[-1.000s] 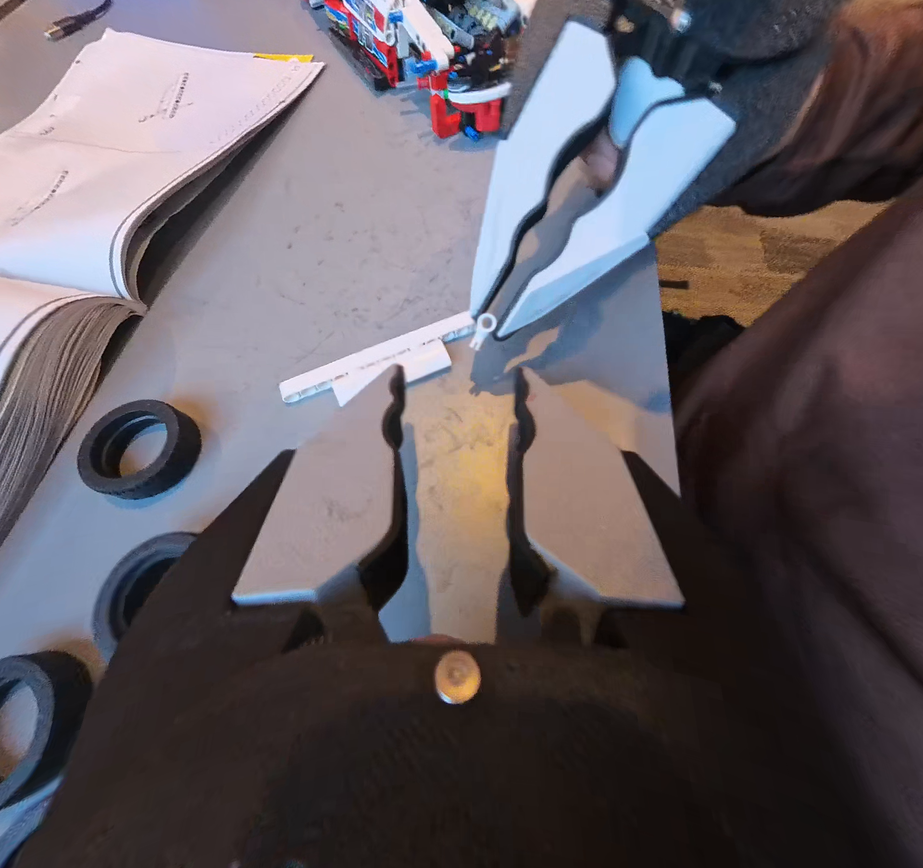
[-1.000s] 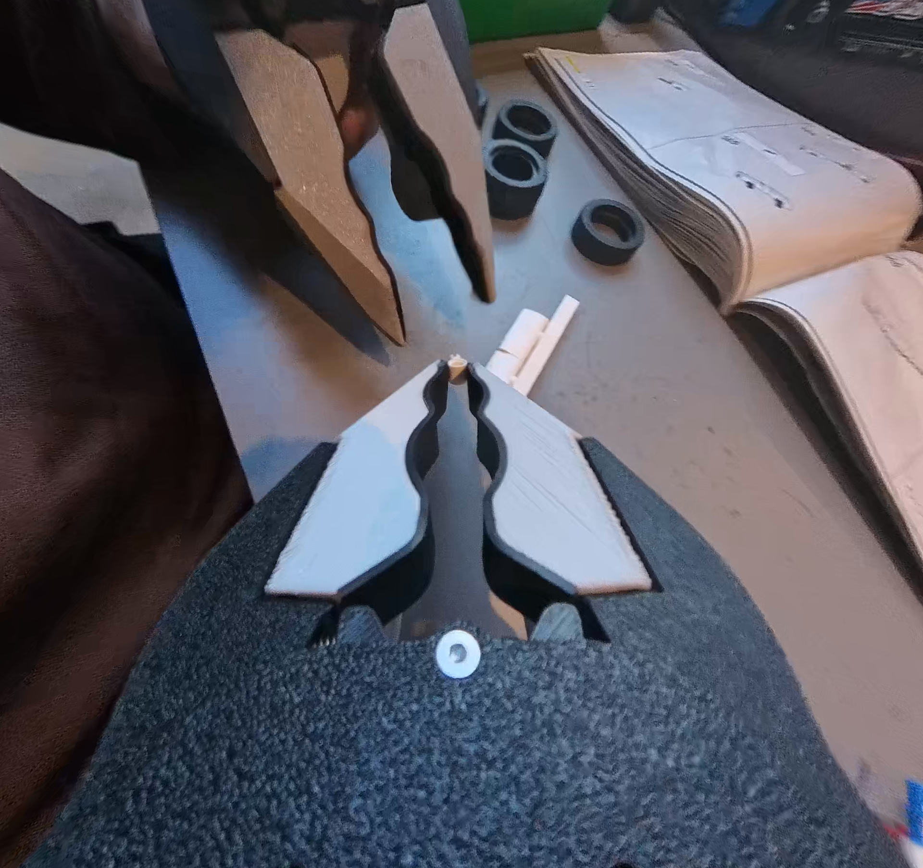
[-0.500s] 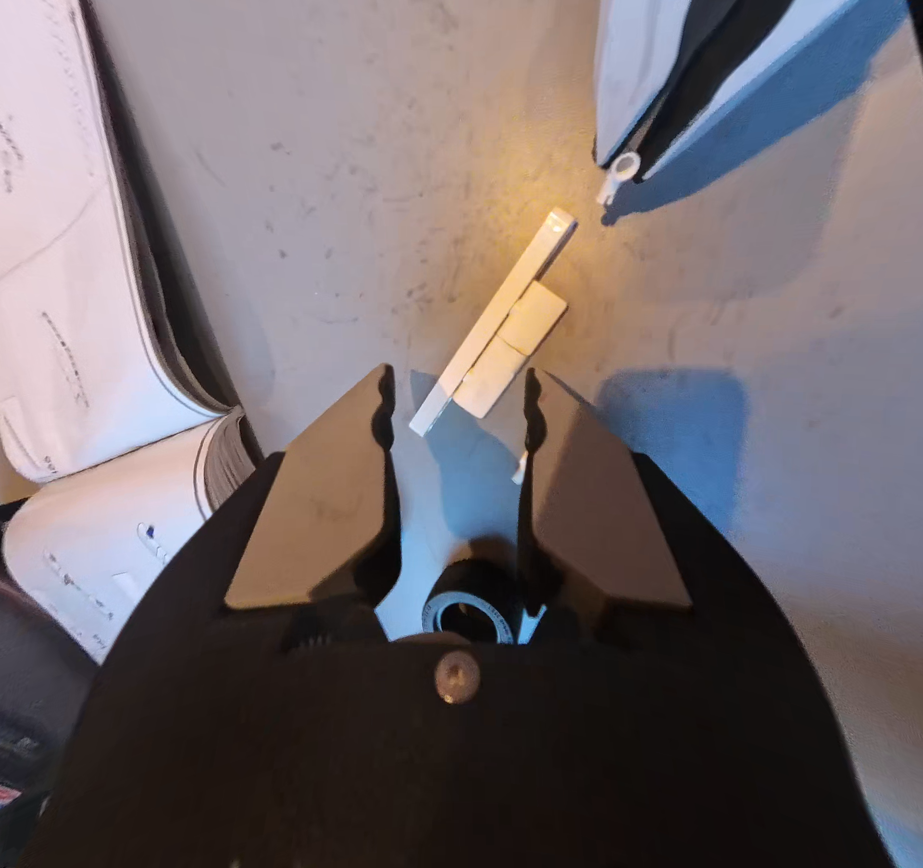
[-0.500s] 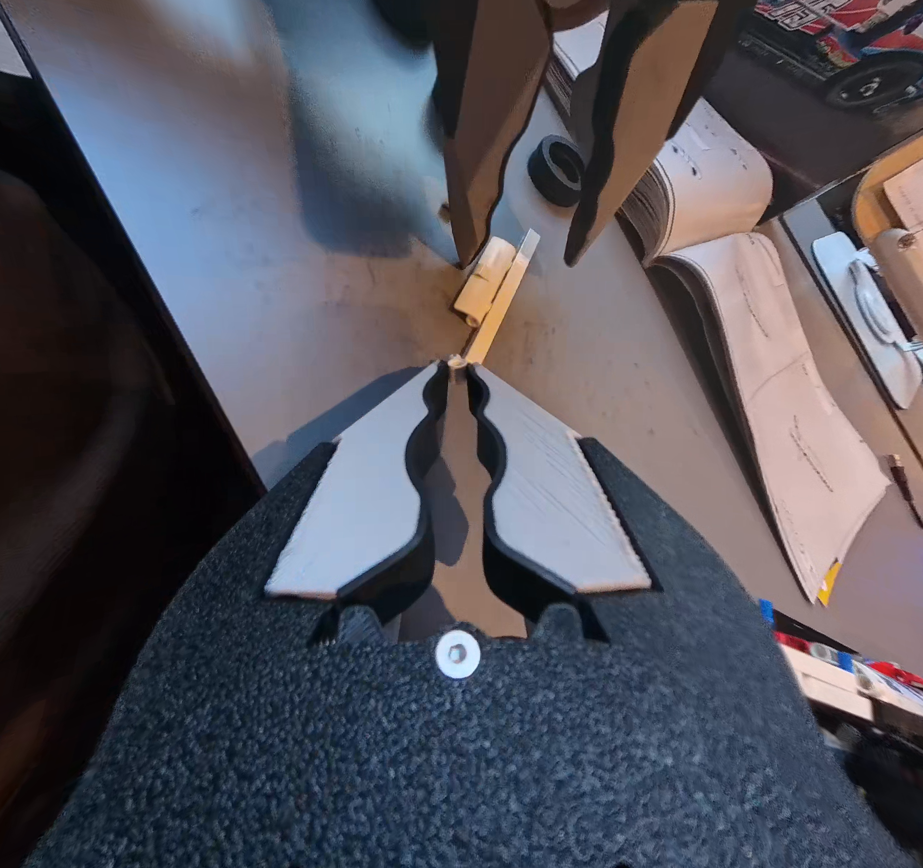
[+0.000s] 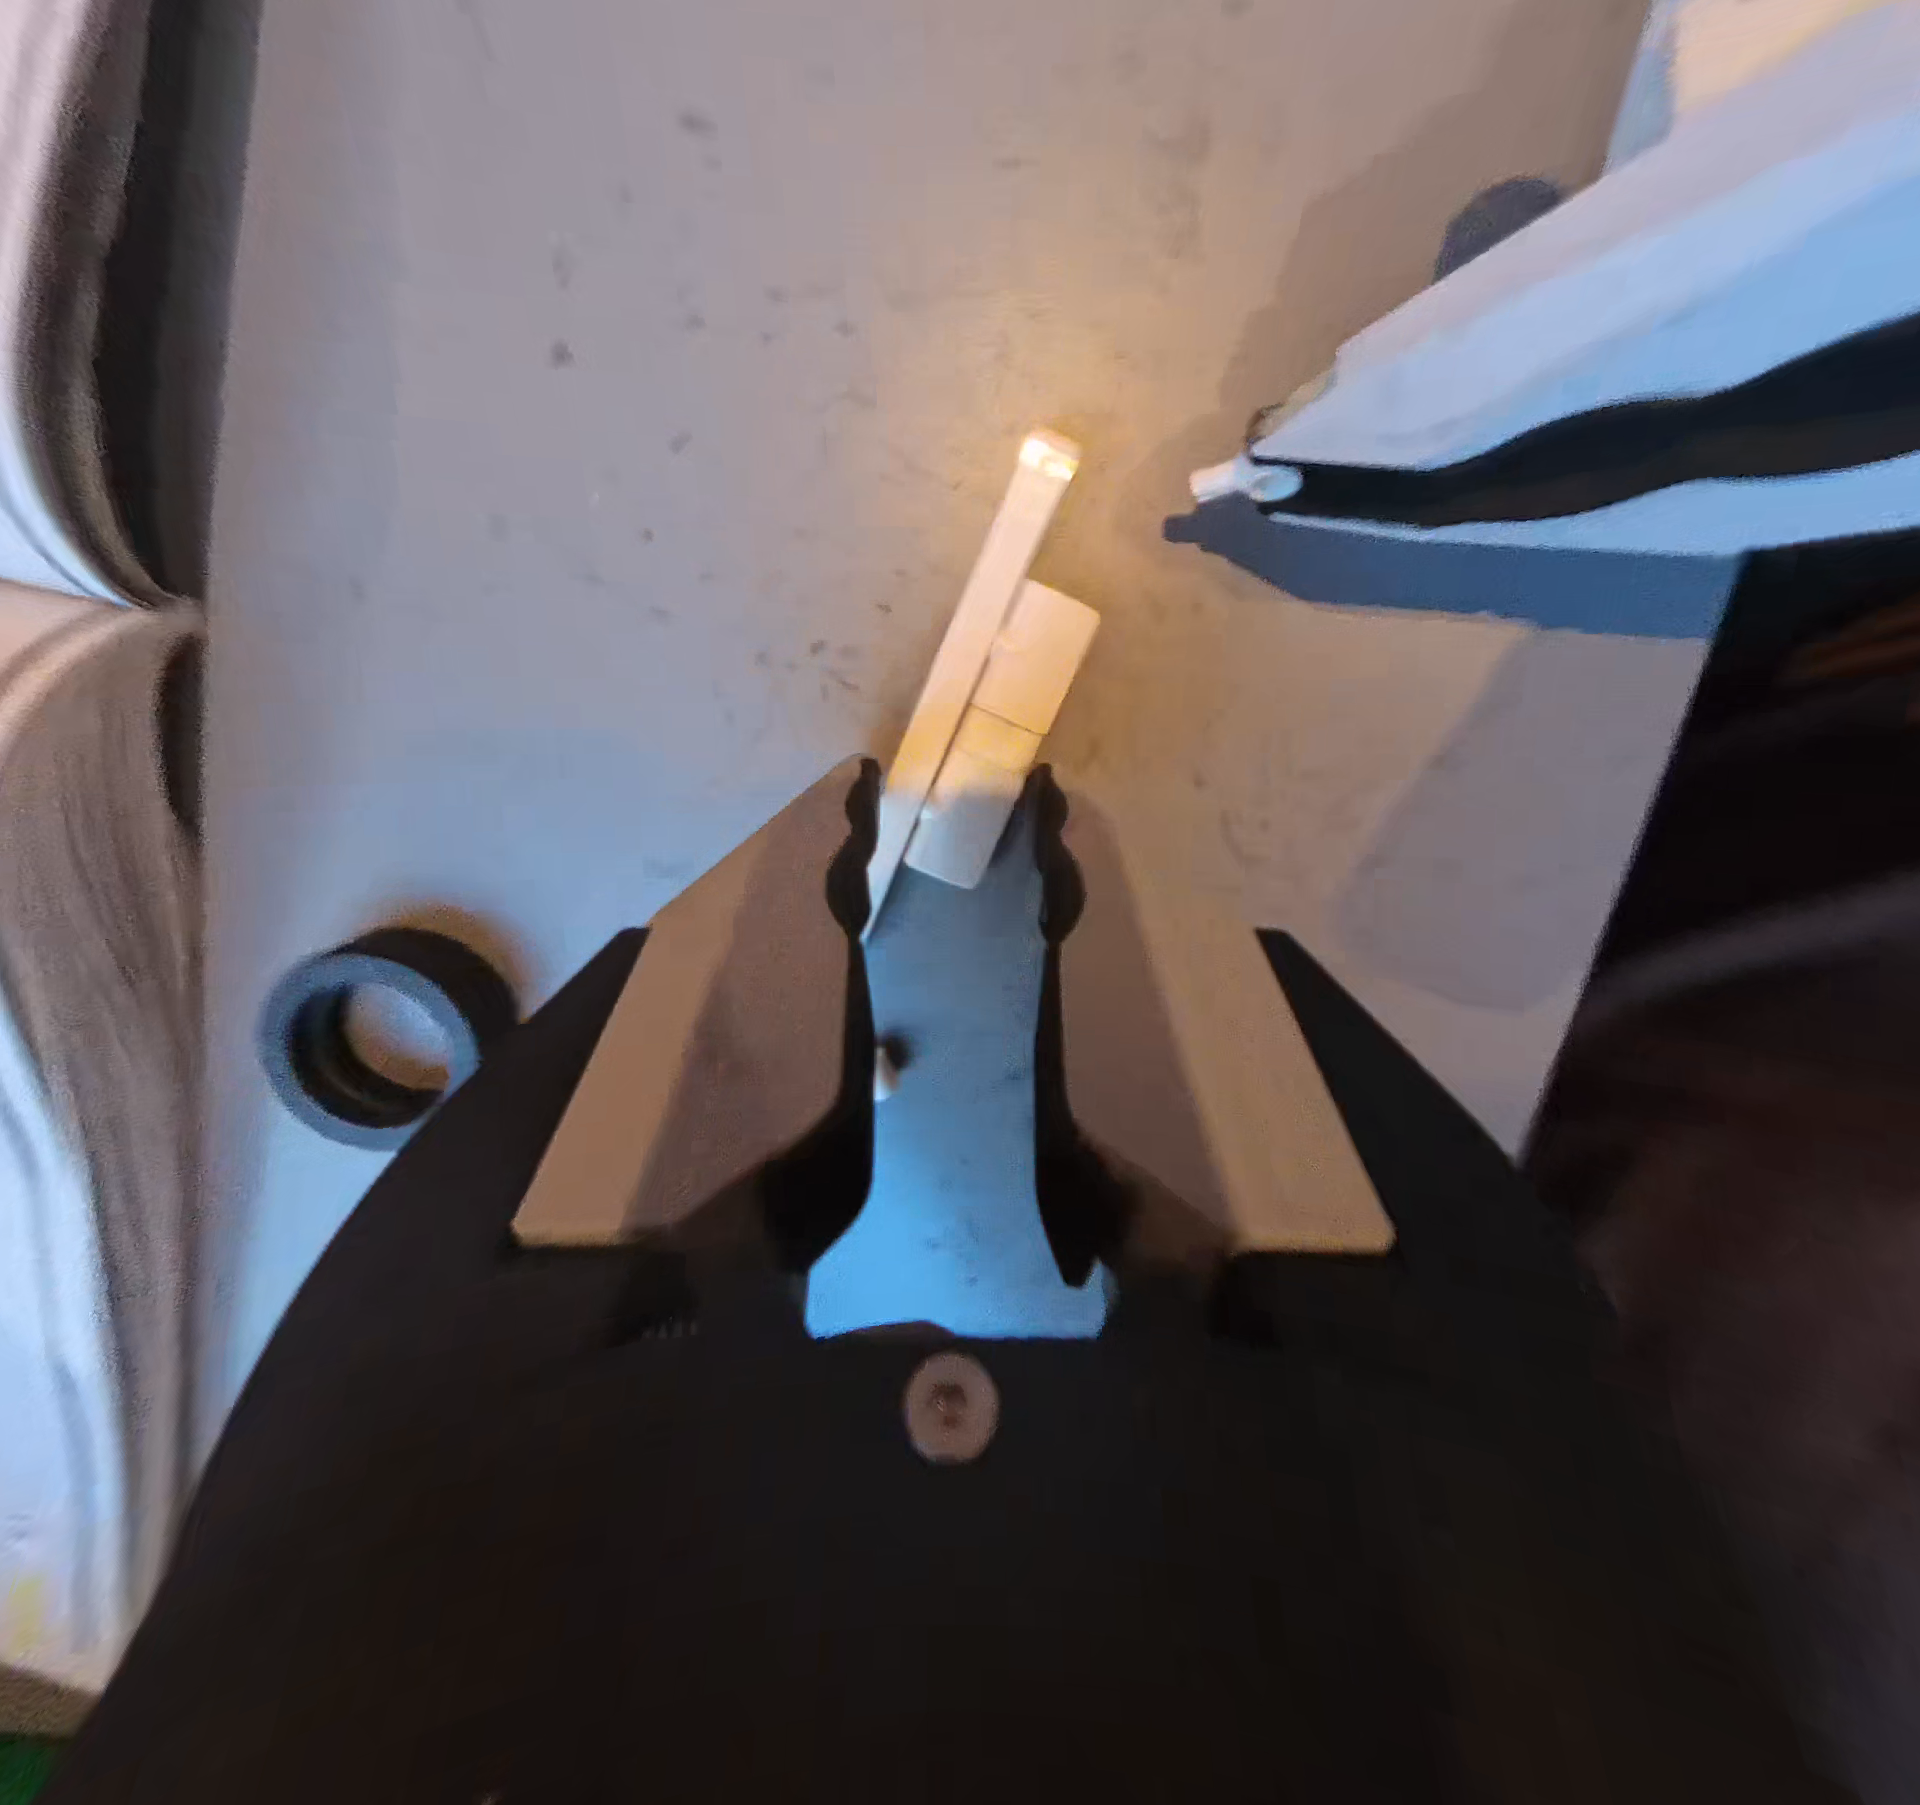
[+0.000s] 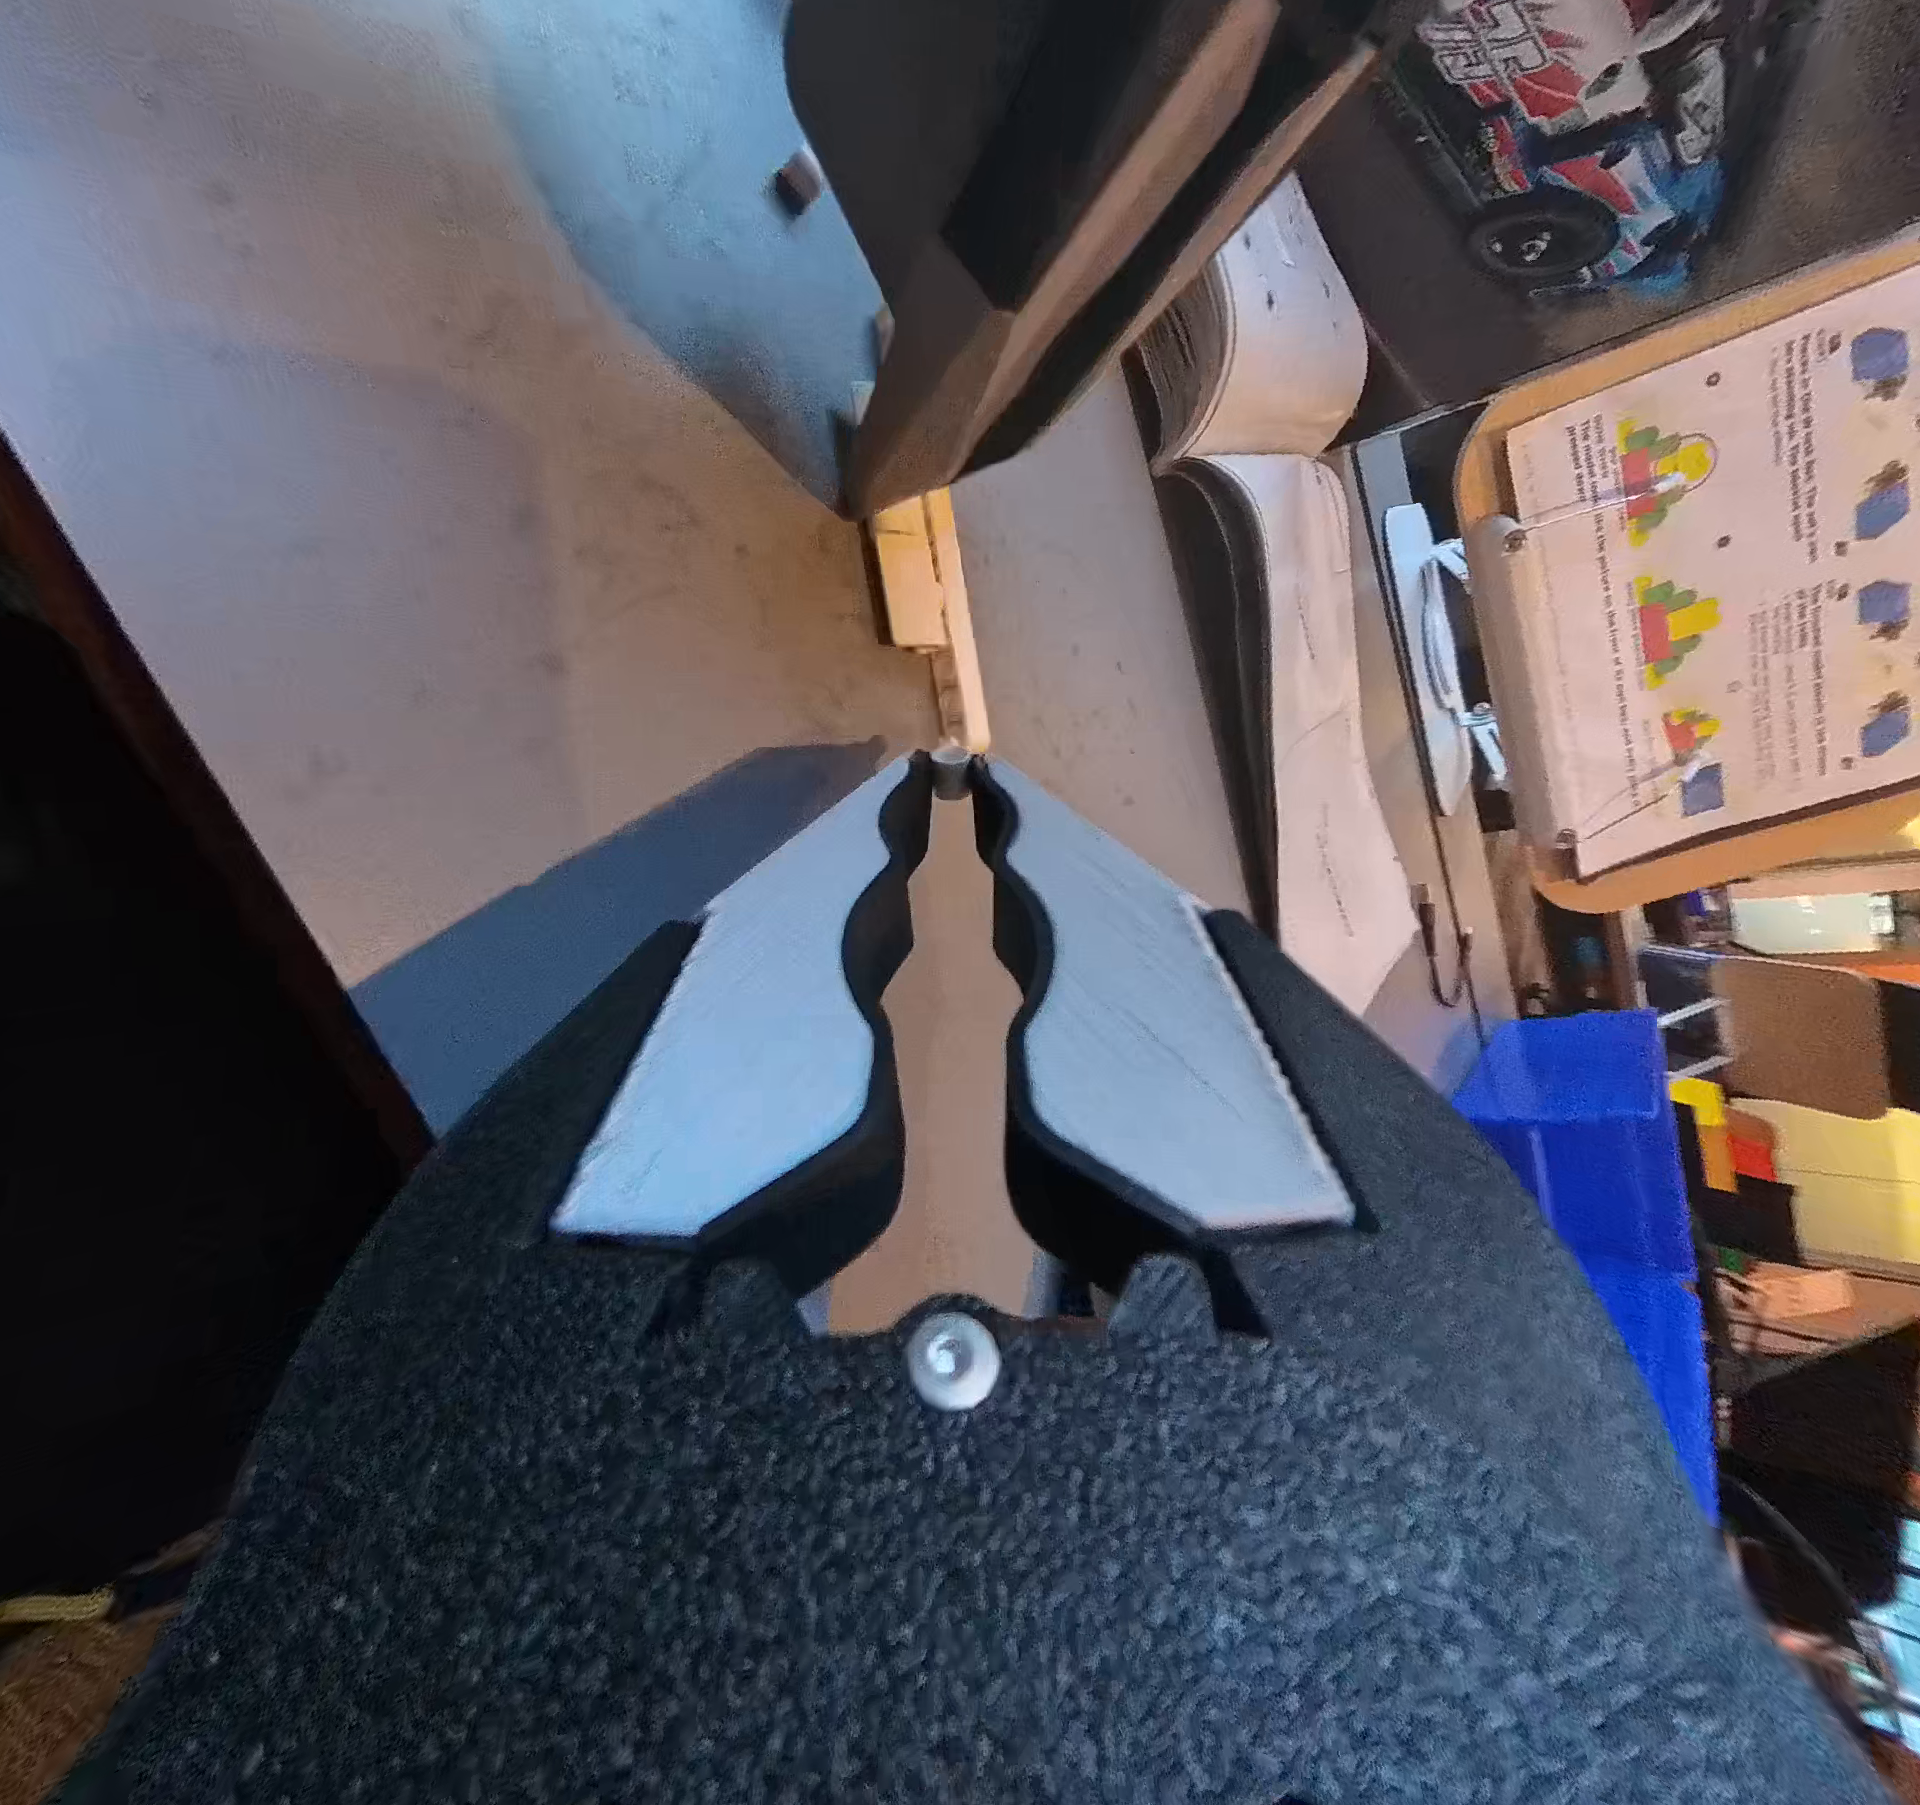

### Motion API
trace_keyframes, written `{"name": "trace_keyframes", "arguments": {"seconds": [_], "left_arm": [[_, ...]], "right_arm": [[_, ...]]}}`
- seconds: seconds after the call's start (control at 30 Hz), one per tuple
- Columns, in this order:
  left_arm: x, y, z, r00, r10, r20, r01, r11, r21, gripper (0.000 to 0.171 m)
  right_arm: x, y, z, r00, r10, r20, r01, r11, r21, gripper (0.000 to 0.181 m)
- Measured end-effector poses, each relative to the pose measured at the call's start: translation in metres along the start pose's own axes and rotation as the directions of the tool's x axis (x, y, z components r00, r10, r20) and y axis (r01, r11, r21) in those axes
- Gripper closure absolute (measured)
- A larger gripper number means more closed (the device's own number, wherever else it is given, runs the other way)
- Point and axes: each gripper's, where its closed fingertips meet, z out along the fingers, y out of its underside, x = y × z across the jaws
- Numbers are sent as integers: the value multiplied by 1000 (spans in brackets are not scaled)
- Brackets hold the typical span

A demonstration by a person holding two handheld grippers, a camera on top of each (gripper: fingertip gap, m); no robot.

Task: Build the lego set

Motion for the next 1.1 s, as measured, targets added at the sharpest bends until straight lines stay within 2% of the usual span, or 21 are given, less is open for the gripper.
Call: {"name": "trace_keyframes", "arguments": {"seconds": [0.13,0.43,0.63,0.7,0.83,0.97,1.1], "left_arm": [[10,-1,-3,993,-82,-86,83,997,8,130],[0,-3,0,996,67,-51,-67,998,9,121],[-1,-11,3,994,72,-84,-70,997,24,123],[-2,-10,3,993,83,-83,-82,996,24,125],[0,-9,3,990,108,-85,-107,994,22,122],[3,-8,4,990,121,-79,-119,993,24,120],[3,-8,3,993,106,-60,-103,994,39,126]], "right_arm": [[-8,1,4,998,-59,26,59,998,-12,174],[-17,0,2,993,-5,116,4,1000,11,173],[-20,-1,-3,986,23,166,-27,999,22,171],[-19,-1,-8,980,74,187,-81,996,30,164],[-11,7,-16,938,263,227,-273,962,11,163],[-11,12,-18,828,474,298,-487,873,-37,163],[-11,5,-13,735,585,343,-607,793,-53,163]]}}
